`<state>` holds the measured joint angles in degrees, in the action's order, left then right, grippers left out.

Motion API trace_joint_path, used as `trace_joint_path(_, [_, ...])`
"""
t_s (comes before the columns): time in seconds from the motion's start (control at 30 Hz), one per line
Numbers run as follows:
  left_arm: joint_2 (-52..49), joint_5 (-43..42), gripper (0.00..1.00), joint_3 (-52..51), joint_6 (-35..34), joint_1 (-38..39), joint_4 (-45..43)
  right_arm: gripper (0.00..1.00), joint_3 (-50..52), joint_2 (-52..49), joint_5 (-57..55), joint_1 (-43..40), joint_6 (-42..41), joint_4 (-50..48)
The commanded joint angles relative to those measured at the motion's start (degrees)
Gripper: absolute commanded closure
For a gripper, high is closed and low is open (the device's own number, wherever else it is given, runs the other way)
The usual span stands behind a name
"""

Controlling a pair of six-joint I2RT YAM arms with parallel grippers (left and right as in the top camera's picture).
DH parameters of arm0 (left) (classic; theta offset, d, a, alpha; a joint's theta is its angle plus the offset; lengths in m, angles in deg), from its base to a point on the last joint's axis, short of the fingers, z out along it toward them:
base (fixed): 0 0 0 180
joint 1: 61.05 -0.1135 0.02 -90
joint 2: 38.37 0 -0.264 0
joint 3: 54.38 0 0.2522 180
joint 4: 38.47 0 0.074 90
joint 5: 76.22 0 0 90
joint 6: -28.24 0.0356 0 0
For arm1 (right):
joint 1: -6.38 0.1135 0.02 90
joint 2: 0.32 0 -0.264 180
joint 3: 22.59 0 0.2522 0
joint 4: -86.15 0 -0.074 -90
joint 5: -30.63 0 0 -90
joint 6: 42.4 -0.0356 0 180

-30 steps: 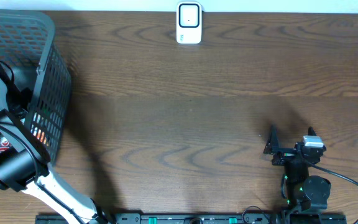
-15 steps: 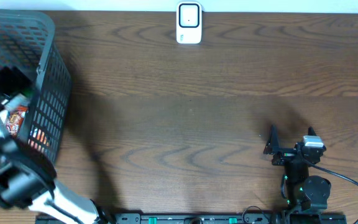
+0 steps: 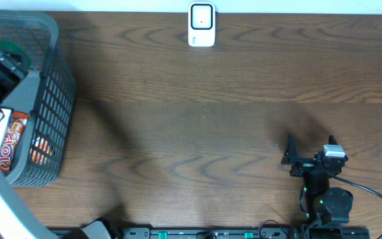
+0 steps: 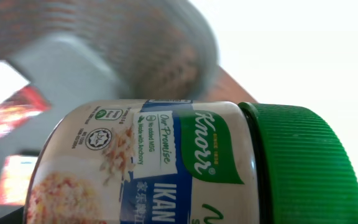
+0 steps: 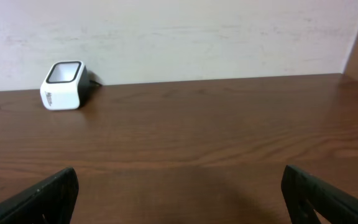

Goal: Scan the item barcode
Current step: 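Carry the jar with the left gripper to the white scanner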

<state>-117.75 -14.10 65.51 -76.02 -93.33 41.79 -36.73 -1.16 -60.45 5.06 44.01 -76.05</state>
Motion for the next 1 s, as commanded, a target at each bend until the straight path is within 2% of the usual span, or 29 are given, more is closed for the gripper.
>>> trace_joint_path(0.0, [1.1, -7.4, 0.29, 1.0, -2.3, 4.1, 0.2, 0.01, 0.1, 0.4, -0.1, 0.4, 0.7, 0.2])
trace_joint_path(0.27, [-0.9, -7.0, 0.29, 1.0, -2.6, 23.0, 0.1, 0.01, 0.1, 0.4, -0.1, 0.4, 0.7, 0.2])
trace_joint_path(0.53, [-8.8, 3.7, 0.28, 1.0, -3.9, 40.2, -0.4, 0.01, 0.1, 0.4, -0.1, 0.4, 0.7, 0.2])
trace_joint_path(0.73, [-17.1, 7.6, 0.29, 1.0, -4.1, 48.1, -1.9, 0.01, 0.1, 0.4, -0.1, 0.4, 0.7, 0.2])
trace_joint_path(0.97, [-28.3, 12.0, 0.29, 1.0, -4.1, 53.8, -2.6, 0.01, 0.1, 0.4, -0.1, 0.4, 0.7, 0.2])
